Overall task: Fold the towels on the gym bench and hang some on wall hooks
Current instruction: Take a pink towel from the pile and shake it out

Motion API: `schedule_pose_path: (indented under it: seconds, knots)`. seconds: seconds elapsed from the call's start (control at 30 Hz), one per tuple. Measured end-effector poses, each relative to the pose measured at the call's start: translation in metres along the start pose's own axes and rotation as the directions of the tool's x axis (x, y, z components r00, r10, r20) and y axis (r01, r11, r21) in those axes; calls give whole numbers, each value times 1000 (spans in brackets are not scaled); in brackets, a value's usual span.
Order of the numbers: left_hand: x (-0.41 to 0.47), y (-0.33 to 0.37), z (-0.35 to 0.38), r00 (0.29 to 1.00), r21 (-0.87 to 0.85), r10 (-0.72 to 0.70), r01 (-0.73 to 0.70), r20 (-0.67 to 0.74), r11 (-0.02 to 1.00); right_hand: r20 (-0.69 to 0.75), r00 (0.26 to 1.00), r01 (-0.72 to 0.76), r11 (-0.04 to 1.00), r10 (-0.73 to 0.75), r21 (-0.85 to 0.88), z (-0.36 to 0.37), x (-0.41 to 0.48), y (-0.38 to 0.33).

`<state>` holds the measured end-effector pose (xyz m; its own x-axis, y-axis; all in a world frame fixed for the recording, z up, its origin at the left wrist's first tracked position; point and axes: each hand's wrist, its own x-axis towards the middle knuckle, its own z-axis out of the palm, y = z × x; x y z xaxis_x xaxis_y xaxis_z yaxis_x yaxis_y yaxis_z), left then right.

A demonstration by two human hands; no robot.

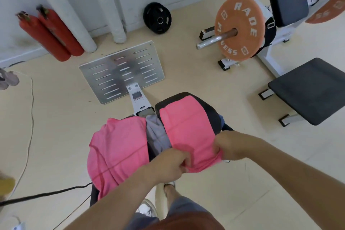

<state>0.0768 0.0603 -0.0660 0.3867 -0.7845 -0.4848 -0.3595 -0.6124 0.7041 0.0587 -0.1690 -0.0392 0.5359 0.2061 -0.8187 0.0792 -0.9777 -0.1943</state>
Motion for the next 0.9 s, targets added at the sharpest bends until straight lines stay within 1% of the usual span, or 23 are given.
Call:
schedule_pose_path:
  seconds: [0.07,0.1,0.13,0.2,0.27,0.3,0.33,0.37,0.4,0.47,0.5,0.57,0.67,0.73,0.77,0.83,0.9]
  knots:
    - [-2,2,-4,998,-202,-67,69,15,977,76,997,2,986,-14,165,-11,-3,6]
    - [-3,2,-9,995,-305,-104,101,4,947,80,997,-25,961,3,275,-18,-6,11]
    - [-5,1,-14,990,-407,-138,122,-10,905,49,999,-22,925,4,378,-26,-9,15]
    - [-8,-1,-26,983,-621,-185,131,-23,773,-54,998,43,811,-14,584,-41,-15,19]
    - [-8,-1,-34,979,-782,-204,128,1,610,-143,989,133,632,-35,763,-49,-18,16]
    - [-8,0,-36,977,-824,-212,136,20,550,-157,987,142,578,-25,804,-49,-17,15]
    - [-8,1,-35,975,-842,-219,152,41,518,-153,988,130,563,-6,816,-47,-14,14]
    - [-8,3,-32,972,-846,-224,175,68,504,-138,990,101,596,16,796,-42,-9,13]
    - [-9,4,-28,969,-844,-226,200,97,498,-130,991,73,664,37,744,-36,-4,13]
    - [-9,7,-21,966,-824,-225,227,125,519,-140,989,41,793,56,608,-24,5,14]
    - [-8,7,-18,966,-815,-229,224,116,534,-166,984,43,831,59,555,-20,8,13]
    - [-3,3,-17,962,-811,-266,199,56,550,-243,968,62,873,66,484,-16,12,9]
    - [5,-5,-23,937,-808,-334,117,-102,577,-364,926,83,886,100,456,-19,19,3]
    - [11,-12,-31,884,-781,-407,83,-228,619,-446,881,99,856,161,507,-23,24,-1]
    - [15,-17,-34,849,-766,-453,95,-272,636,-479,856,104,842,195,529,-25,27,-3]
    - [23,-27,-38,784,-760,-536,133,-311,636,-529,808,96,829,258,551,-26,35,-7]
    - [29,-32,-36,743,-761,-589,170,-318,626,-560,777,89,832,286,548,-27,46,-12]
